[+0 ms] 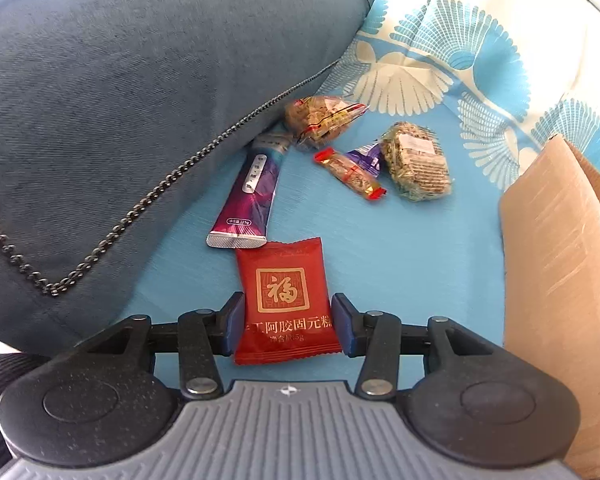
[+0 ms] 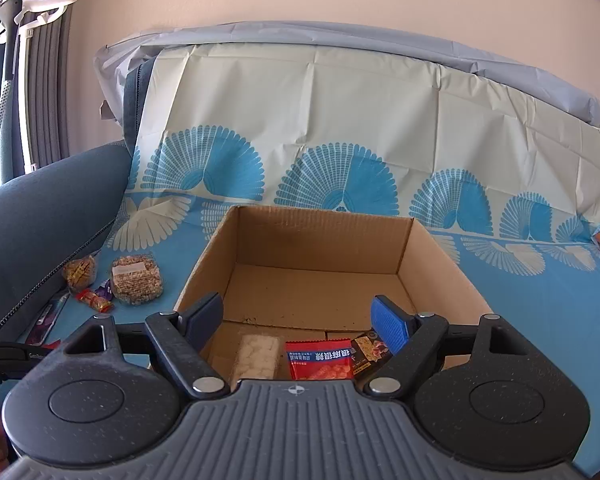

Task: Organize snacks

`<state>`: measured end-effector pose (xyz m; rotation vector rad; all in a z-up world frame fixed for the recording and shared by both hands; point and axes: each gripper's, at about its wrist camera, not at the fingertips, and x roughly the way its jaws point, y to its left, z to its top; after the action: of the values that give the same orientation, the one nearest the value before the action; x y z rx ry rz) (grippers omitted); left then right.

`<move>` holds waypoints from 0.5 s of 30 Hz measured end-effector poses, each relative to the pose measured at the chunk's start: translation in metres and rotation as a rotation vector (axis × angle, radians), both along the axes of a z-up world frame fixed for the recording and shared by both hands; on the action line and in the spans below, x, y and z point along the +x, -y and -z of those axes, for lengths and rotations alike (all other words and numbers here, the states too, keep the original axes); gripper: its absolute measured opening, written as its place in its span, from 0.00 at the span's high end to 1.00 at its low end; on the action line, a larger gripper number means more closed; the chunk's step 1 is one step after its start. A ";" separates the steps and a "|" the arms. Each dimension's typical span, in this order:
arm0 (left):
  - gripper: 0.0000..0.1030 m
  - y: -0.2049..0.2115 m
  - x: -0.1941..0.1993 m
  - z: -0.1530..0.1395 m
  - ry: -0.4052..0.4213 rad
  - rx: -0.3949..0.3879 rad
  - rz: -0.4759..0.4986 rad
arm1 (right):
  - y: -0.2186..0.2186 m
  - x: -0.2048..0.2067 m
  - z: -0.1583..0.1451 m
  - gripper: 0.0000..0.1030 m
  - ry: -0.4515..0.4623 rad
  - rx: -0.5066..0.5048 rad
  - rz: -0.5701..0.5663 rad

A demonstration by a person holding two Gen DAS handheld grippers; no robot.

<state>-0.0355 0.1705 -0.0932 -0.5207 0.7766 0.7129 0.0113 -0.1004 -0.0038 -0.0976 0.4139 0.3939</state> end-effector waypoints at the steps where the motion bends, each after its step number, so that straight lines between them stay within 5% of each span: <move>1: 0.50 0.000 0.001 0.000 0.005 -0.002 0.002 | 0.000 0.001 0.000 0.20 -0.002 0.003 0.002; 9: 0.49 -0.007 0.007 0.005 0.012 0.003 -0.012 | -0.006 0.006 -0.003 0.21 -0.020 0.002 0.009; 15: 0.45 -0.010 0.013 0.007 0.000 0.017 -0.007 | -0.044 0.018 -0.021 0.21 -0.044 0.030 -0.094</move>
<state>-0.0229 0.1807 -0.1004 -0.5081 0.7684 0.7253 0.0295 -0.0561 0.0177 -0.0792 0.4472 0.4950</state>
